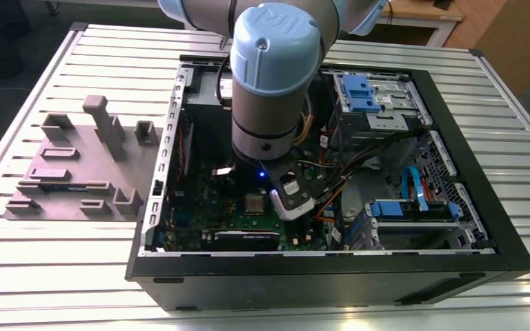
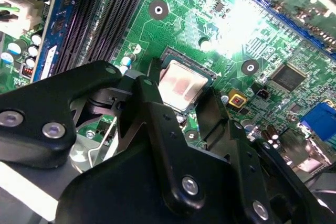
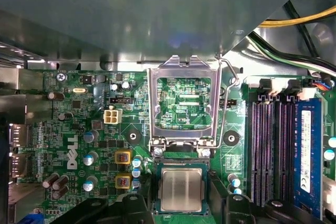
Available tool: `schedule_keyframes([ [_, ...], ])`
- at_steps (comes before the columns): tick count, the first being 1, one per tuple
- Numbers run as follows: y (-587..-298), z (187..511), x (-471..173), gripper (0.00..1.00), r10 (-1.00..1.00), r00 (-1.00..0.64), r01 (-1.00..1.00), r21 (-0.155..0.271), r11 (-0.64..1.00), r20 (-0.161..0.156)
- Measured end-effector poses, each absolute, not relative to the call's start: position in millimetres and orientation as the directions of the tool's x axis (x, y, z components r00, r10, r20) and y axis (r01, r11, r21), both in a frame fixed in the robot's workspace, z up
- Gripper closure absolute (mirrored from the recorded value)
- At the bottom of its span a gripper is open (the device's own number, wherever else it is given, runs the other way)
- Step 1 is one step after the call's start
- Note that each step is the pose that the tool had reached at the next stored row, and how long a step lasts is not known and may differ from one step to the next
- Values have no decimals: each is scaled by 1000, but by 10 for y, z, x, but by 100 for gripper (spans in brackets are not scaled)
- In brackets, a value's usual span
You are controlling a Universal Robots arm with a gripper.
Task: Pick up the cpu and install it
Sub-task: 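Place the cpu into insertion slot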
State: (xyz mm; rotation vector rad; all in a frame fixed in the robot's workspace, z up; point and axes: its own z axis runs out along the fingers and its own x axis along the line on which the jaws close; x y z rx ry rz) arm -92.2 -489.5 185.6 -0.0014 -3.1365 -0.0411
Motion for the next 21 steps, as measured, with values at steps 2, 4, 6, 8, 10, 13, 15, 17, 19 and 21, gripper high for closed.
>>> schedule_keyframes([
  [2, -4894, 1874, -922, 47, 1, -1000, 1, 27, 1000, 6],
  [4, -4896, 1909, -923, 47, 1, -1000, 1, 25, 1000, 8],
  [6, -4896, 1935, -923, 47, 1, -1000, 1, 25, 1000, 9],
  [8, -4896, 1959, -923, 47, 1, -1000, 1, 26, 1000, 10],
  [10, -4896, 1986, -923, 47, 1, -1000, 1, 26, 1000, 11],
  [13, -4896, 2024, -923, 47, 1, -1000, 1, 26, 1000, 14],
  [15, -4896, 2048, -923, 47, 1, -1000, 1, 25, 1000, 16],
  [17, -4896, 2075, -922, 55, 1, -1000, 1, 25, 1000, 19],
  [19, -4896, 2097, -922, 61, 1, -1000, 2, 26, 1000, 22],
  [21, -4896, 2113, -923, 72, 1, -1000, 2, 26, 1000, 23],
])
